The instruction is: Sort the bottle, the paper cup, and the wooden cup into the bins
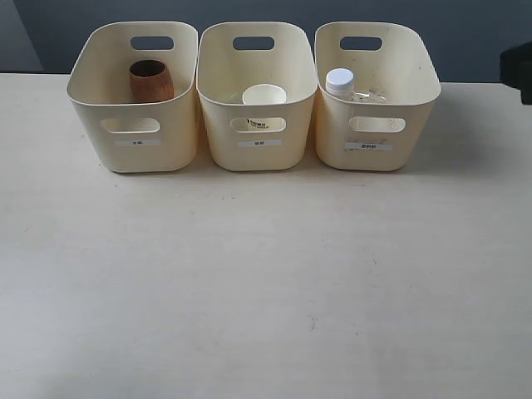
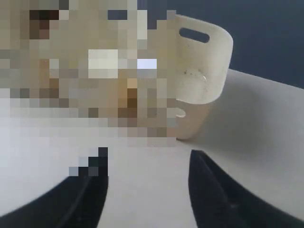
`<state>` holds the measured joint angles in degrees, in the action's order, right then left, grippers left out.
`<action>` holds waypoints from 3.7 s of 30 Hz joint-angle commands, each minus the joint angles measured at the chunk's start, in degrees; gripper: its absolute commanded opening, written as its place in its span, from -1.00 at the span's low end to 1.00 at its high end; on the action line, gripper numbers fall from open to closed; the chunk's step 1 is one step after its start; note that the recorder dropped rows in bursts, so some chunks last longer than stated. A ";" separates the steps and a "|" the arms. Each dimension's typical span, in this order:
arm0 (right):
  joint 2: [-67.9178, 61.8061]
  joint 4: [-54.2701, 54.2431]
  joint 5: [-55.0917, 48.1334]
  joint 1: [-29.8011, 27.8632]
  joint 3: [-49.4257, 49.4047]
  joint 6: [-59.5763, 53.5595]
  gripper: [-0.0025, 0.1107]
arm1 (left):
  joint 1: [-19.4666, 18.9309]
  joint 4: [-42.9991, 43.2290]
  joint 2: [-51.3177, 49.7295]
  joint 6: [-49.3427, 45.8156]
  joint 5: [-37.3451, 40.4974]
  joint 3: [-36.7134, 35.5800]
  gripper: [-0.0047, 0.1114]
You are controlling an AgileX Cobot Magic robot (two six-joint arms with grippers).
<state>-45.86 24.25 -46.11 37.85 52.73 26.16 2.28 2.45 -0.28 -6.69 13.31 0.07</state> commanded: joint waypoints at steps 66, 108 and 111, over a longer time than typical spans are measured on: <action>45.86 11.65 39.59 -22.23 -52.73 5.92 -0.07 | 0.18 0.04 0.28 0.11 -0.05 -0.07 -0.92; 45.86 -1.99 38.69 -40.04 -52.73 5.92 -0.07 | 0.18 0.04 0.28 0.11 -0.05 -0.07 -0.92; 45.86 -1.99 38.89 -40.04 -52.73 5.92 -0.07 | 0.18 0.04 0.28 0.11 -0.05 -0.07 -0.92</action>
<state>-0.38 22.31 -7.47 -1.80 0.11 32.11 2.28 2.45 -0.28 -6.69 13.31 0.07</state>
